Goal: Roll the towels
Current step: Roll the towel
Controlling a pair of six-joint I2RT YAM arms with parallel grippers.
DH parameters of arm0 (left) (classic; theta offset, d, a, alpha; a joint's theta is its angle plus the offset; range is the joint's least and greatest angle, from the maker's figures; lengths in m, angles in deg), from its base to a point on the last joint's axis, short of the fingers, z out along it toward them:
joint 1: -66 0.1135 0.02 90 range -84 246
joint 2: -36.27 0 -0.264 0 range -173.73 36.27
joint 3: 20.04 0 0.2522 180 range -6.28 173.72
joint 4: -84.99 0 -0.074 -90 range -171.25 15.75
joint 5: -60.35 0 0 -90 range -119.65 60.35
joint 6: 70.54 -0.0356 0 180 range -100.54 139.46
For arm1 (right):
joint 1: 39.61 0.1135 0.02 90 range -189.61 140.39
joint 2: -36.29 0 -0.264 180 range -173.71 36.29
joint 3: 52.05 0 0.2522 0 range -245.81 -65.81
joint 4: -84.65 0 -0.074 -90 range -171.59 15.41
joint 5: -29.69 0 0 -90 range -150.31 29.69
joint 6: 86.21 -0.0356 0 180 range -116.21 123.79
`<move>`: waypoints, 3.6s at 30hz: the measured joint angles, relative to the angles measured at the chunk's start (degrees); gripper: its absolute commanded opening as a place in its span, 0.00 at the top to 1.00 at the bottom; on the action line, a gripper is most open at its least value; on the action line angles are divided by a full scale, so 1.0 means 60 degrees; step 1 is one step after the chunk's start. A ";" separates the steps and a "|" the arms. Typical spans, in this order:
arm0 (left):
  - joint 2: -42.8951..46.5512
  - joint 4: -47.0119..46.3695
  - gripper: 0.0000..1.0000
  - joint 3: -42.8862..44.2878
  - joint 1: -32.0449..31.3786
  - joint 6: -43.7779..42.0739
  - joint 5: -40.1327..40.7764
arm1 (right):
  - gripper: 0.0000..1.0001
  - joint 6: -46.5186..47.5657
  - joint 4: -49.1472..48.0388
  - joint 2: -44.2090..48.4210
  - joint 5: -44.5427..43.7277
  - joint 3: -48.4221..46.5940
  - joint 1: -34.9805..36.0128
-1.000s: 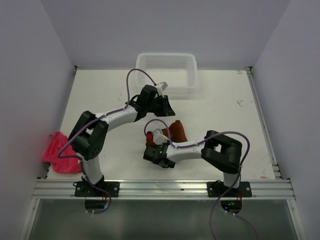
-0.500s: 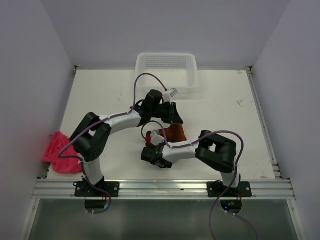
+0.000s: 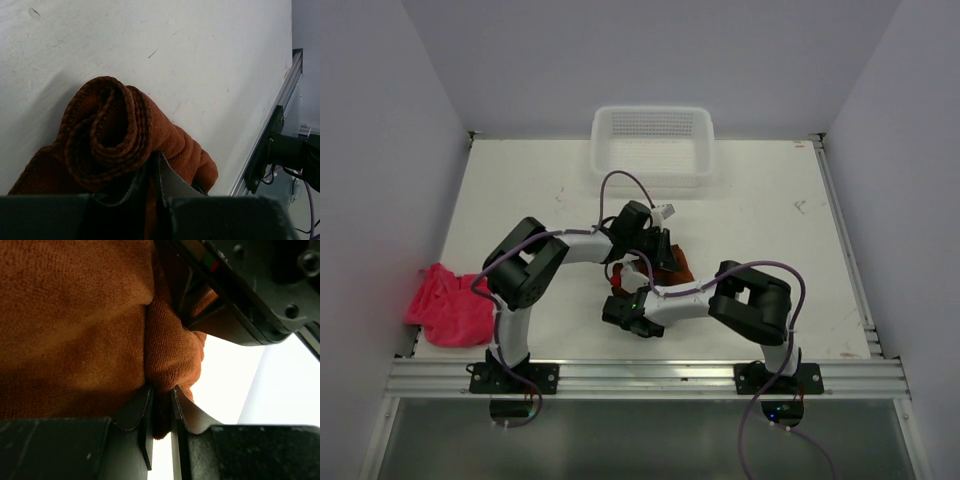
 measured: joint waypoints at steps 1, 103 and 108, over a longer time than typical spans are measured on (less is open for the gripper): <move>-0.0062 0.0004 0.86 0.0022 -0.0011 0.0004 0.0036 | 0.98 0.0036 -0.0022 0.0000 -0.0011 0.0036 0.0007; 0.0736 0.2087 0.85 0.1406 0.0692 -0.0703 0.1643 | 1.00 -0.1395 -0.4080 0.6124 0.2714 0.4331 -0.1588; 0.1209 0.1938 0.85 0.0951 0.0692 -0.0543 0.1461 | 1.00 -0.1093 -0.3504 0.5377 0.1705 0.3934 -0.0517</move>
